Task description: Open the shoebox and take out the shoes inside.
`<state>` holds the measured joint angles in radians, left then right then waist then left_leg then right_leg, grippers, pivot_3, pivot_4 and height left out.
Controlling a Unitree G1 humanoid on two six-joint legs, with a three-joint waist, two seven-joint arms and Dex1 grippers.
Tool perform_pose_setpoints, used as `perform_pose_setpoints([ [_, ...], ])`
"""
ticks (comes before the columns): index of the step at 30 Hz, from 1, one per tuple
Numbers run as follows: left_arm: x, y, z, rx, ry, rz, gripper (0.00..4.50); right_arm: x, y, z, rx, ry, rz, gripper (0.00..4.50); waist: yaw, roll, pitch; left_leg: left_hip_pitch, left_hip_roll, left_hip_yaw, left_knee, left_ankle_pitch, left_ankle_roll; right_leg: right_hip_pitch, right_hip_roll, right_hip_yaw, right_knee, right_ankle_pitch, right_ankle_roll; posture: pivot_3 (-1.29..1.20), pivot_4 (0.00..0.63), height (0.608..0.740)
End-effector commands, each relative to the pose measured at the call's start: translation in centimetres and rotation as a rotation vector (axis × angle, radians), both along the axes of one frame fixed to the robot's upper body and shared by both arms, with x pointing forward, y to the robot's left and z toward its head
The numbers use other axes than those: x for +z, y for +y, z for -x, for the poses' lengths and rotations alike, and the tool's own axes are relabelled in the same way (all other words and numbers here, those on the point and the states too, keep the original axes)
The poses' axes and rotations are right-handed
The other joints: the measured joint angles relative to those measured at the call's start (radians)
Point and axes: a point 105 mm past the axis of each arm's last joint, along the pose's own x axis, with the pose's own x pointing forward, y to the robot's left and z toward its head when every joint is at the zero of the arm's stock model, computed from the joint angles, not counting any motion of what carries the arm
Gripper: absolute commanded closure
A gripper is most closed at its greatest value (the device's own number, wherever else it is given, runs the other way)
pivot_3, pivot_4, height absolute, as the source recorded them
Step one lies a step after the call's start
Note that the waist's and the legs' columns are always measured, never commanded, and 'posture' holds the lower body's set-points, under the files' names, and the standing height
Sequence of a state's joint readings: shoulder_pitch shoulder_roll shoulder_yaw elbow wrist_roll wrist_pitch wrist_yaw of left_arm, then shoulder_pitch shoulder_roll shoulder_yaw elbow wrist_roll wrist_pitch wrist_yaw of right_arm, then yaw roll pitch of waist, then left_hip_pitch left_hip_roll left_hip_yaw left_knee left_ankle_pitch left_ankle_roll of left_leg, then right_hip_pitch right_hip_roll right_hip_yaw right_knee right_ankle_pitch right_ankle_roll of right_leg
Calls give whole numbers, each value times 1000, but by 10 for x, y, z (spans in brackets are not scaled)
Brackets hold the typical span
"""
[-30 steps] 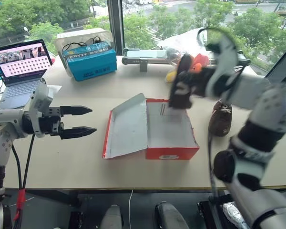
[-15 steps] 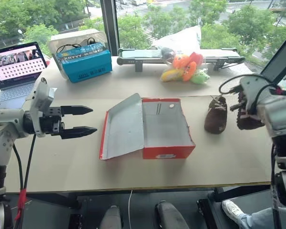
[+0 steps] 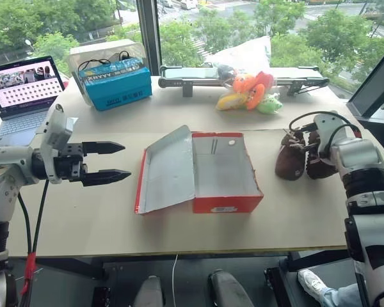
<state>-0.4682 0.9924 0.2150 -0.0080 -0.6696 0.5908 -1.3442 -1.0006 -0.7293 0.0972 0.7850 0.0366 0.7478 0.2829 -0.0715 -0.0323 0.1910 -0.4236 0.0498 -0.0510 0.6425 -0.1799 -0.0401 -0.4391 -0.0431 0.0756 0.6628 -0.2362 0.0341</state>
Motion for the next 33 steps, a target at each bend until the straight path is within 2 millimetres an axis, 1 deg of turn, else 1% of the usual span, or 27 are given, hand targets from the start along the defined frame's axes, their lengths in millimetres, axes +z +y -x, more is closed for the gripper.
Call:
perform_pose_setpoints([
  [1, 11, 1, 3, 0, -42, -4, 0, 2, 1, -1, 9, -32, -65, 1879, 2, 0, 0, 0, 0, 0, 0, 0, 0, 0, 0, 0, 0, 0, 0, 0, 150, 701],
  [2, 11, 1, 2, 1, -42, -4, 0, 0, 2, -1, 12, -28, -75, 1619, 2, 0, 0, -1, 0, 0, 0, 0, 0, 0, 0, 0, 0, 0, 0, 0, 150, 701],
  [4, 11, 1, 2, 0, -42, -4, 0, -1, 2, -1, 8, -25, -74, 916, 2, 0, 0, -1, 0, 0, 0, 0, 0, 0, 0, 0, 0, 0, 0, 0, 150, 701],
  [6, 11, 1, 2, -1, -43, -3, 0, 4, 1, -1, -1, -36, -65, 331, 1, 0, 0, 0, 0, 0, 0, 0, 0, 0, 0, 0, 0, 0, 0, 0, 150, 701],
  [8, 11, 1, 2, 0, -44, -2, 0, 19, -2, 0, -19, -82, -72, 331, -2, 0, 0, 0, 0, 0, 0, 0, 0, 0, 0, 0, 0, 0, 0, 0, 150, 701],
  [10, 11, 1, 1, 3, -45, -2, 0, 41, 1, 2, -9, -128, -61, 331, -3, 1, 1, 0, 0, 0, 0, 0, 0, 0, 0, 0, 1, 0, 0, 0, 150, 701],
  [12, 8, 2, 1, 8, -48, -9, 0, 66, 11, 8, 27, -177, -64, 331, -3, 3, 2, -1, 0, 0, 0, 0, 0, -1, 0, 0, 1, 0, 0, 0, 150, 701],
  [14, 7, 2, 0, 20, -54, -7, 0, 84, 21, 15, 61, -212, -78, 331, -1, 4, 3, -1, 0, 0, 0, 0, 0, -2, 0, 0, 1, 0, 0, 0, 150, 701],
  [17, 8, 2, -1, 28, -59, 6, 0, 101, 33, 27, 101, -242, -95, 331, 3, 4, 3, -1, 0, -1, 0, 0, 0, -2, 0, 0, 1, 0, 0, 0, 150, 701],
  [21, 10, 4, -11, 87, -95, 34, 0, 116, 39, 40, 128, -287, -125, 331, 8, 4, 3, -1, 0, 0, 0, 0, 0, -1, 0, 0, 1, 0, 0, 0, 150, 701],
  [22, 12, 4, -14, 114, -114, 52, 0, 122, 44, 43, 162, -323, -130, 331, 10, 4, 3, -1, 0, 0, 0, 0, 0, -1, 0, 0, 1, 0, 0, 0, 150, 701],
  [23, 16, 6, -20, 170, -151, 80, 0, 128, 58, 47, 238, -374, -168, 331, 12, 4, 3, -1, 0, 0, 0, 0, 0, -1, 0, 0, 1, 0, 0, 0, 150, 701],
  [24, 18, 7, -24, 210, -177, 101, 0, 132, 67, 51, 291, -409, -195, 331, 14, 4, 3, -1, 0, 0, 0, 0, 0, -1, 0, 0, 1, 0, 0, 0, 150, 701],
  [25, 18, 10, -29, 267, -185, 121, 0, 133, 77, 56, 351, -438, -209, 331, 16, 4, 3, -1, 0, -1, 0, 0, 0, -1, 0, 0, 1, 0, 0, 0, 150, 701],
  [27, 13, 21, -43, 439, -213, 154, 0, 119, 102, 71, 489, -467, -203, 331, 16, 4, 2, -1, 0, -1, 0, 0, 0, -1, 0, 0, 1, 0, 0, 0, 150, 701],
  [28, 11, 24, -46, 490, -222, 162, 0, 113, 109, 77, 525, -474, -204, 331, 17, 3, 2, -1, 0, -1, 1, 0, 0, 0, 0, -1, 2, 0, 0, 0, 150, 701],
  [30, 8, 27, -49, 546, -221, 187, 0, 103, 116, 83, 557, -477, -230, 331, 16, 3, 2, -1, 0, -2, 0, 0, 0, 0, 0, -1, 1, 0, 0, 0, 150, 701],
  [31, -1, 35, -52, 654, -211, 229, 0, 83, 121, 91, 560, -451, -283, 331, 17, 3, 2, -1, 0, -1, 1, 0, 0, 0, 0, -1, 1, 1, 1, 0, 150, 701],
  [32, -9, 42, -54, 736, -201, 258, 0, 68, 124, 97, 559, -433, -321, 331, 22, 2, 1, -1, -1, -1, 2, 0, 0, 0, -1, 0, 1, 1, 1, 0, 150, 701],
  [33, -24, 53, -54, 858, -200, 283, 0, 44, 123, 105, 529, -389, -323, 331, 24, 2, 0, 1, 0, -1, 2, 0, 0, 3, -1, -1, 1, 1, 1, 0, 150, 701],
])
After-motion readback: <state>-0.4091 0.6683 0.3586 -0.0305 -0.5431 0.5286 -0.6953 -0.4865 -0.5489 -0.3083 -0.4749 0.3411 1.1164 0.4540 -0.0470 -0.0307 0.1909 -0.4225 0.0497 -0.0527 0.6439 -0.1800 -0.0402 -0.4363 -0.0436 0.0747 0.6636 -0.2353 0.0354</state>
